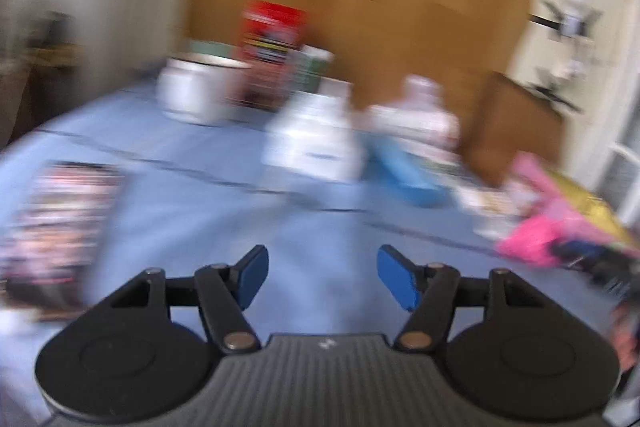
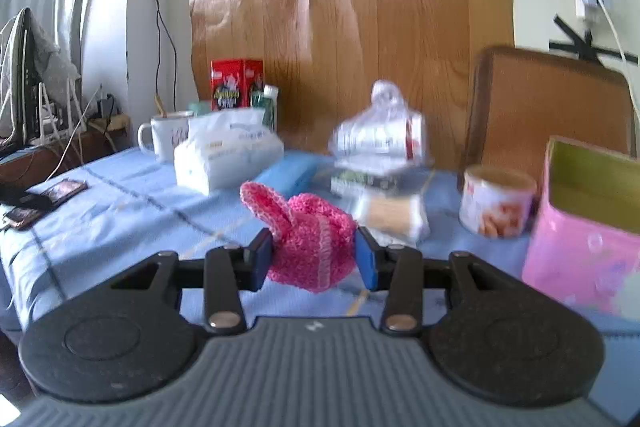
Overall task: Organize soft objects
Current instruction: 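Lift the pink fuzzy ball and carry it toward the pink tin, then drop the pink fuzzy ball into the tin by opening the right tool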
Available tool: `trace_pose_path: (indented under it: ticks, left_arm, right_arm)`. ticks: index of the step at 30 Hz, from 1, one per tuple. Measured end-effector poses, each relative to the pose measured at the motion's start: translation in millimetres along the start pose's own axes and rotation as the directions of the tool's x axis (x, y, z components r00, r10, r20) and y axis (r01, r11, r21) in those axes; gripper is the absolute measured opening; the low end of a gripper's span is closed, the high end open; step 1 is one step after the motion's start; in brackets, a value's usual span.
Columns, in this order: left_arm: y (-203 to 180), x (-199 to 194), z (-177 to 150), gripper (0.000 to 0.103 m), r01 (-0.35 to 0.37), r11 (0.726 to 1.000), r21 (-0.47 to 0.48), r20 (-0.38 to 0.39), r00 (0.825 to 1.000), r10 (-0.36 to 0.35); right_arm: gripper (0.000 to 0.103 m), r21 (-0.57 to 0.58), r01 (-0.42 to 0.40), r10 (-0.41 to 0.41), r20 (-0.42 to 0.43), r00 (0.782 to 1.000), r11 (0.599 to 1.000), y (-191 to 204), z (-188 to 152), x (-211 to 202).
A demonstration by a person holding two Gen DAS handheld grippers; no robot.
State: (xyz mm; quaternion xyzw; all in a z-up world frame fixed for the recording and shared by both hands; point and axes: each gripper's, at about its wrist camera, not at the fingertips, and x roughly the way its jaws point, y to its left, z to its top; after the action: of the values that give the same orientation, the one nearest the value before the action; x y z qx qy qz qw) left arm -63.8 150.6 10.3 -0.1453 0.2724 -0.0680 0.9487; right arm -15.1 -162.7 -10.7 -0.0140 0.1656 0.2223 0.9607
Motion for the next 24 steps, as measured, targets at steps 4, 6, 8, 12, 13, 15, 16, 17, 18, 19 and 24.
trace_pose_path:
  ticks: [4,6,8,12,13,15,16,17,18,19,24]
  left_arm:
    - [-57.6,61.8,10.0,0.061,0.199,0.979,-0.043,-0.095,0.975,-0.202]
    - [-82.9,83.5,9.9,0.061,0.278,0.959,-0.060,-0.139,0.949,-0.284]
    - [-109.3,95.4,4.5,0.062,0.325,0.945,-0.036,-0.184,0.927,-0.326]
    - [-142.7,104.8,-9.9,0.062,0.375,0.927,0.022,-0.248,0.900,-0.358]
    - [-148.0,106.3,-13.0,0.061,0.383,0.923,0.029,-0.258,0.895,-0.363]
    - [-154.9,110.7,-17.4,0.053,0.381,0.924,0.041,-0.277,0.892,-0.356]
    - [-157.6,113.0,-19.2,0.053,0.382,0.923,0.040,-0.283,0.890,-0.357]
    - [-161.4,114.9,-17.9,0.052,0.385,0.922,0.037,-0.281,0.889,-0.360]
    - [-164.5,115.6,-14.5,0.051,0.392,0.919,0.040,-0.276,0.888,-0.367]
    - [-169.4,116.2,-9.6,0.051,0.403,0.914,0.049,-0.268,0.887,-0.376]
    - [-212.5,127.0,22.2,0.051,0.487,0.865,0.117,-0.228,0.861,-0.454]
  right_arm:
    - [0.047,0.006,-0.014,0.015,-0.046,0.999,1.000,-2.4,-13.5,-8.8]
    - [0.047,0.000,-0.004,0.004,-0.064,0.998,1.000,-2.5,-20.8,-10.1]
    - [0.049,0.001,-0.002,0.002,-0.077,0.997,1.000,-3.3,-27.3,-10.4]
    - [0.052,-0.021,-0.001,-0.001,-0.093,0.996,1.000,-3.9,-34.2,-9.9]
    - [0.052,-0.020,-0.006,0.004,-0.096,0.995,1.000,-4.8,-35.0,-9.5]
    - [0.053,-0.018,-0.015,0.013,-0.115,0.993,1.000,-6.3,-35.9,-5.7]
    - [0.052,-0.014,-0.014,0.012,-0.120,0.993,1.000,-7.3,-36.7,-3.8]
    - [0.050,-0.003,-0.012,0.012,-0.118,0.993,1.000,-8.3,-37.6,-4.5]
    - [0.048,0.016,-0.009,0.010,-0.106,0.994,1.000,-11.3,-37.3,-6.0]
    - [0.047,0.028,-0.003,0.006,-0.088,0.996,1.000,-15.0,-36.3,-8.3]
    - [0.047,0.040,0.103,-0.105,0.061,0.993,0.994,-38.3,-19.4,-28.6]
